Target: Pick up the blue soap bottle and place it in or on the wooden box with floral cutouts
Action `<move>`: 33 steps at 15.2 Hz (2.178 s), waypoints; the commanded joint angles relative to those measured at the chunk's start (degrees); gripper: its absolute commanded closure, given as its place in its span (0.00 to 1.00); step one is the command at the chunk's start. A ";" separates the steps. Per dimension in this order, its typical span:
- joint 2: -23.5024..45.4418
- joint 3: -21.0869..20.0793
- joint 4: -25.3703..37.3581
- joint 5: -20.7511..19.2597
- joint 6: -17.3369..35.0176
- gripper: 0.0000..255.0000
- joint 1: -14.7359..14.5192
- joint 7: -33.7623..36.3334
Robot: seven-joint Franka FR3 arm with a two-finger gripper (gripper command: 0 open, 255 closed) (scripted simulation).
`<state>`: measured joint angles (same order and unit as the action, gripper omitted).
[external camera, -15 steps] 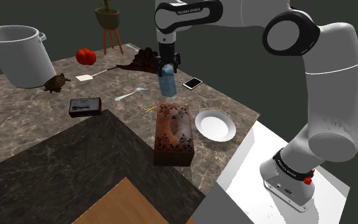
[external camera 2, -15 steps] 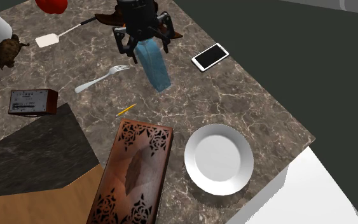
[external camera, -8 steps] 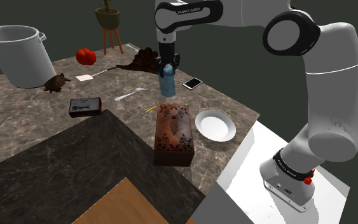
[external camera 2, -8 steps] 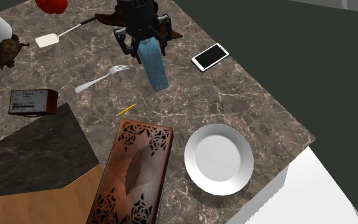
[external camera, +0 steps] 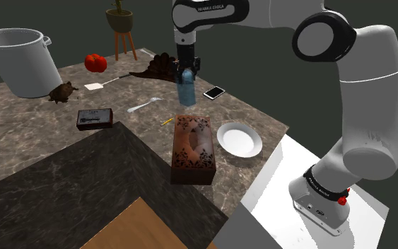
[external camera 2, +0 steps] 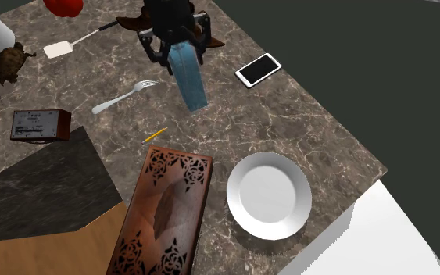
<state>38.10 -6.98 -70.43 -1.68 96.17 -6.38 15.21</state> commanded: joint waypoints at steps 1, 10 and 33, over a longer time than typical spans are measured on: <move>-0.51 -0.03 0.50 0.05 -1.03 1.00 0.01 0.02; -0.92 -0.11 6.77 0.11 -7.70 1.00 -0.20 0.12; -8.05 -1.33 10.14 1.00 -18.05 1.00 -2.38 3.64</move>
<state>33.49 -8.01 -54.81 -1.04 76.00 -8.64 18.13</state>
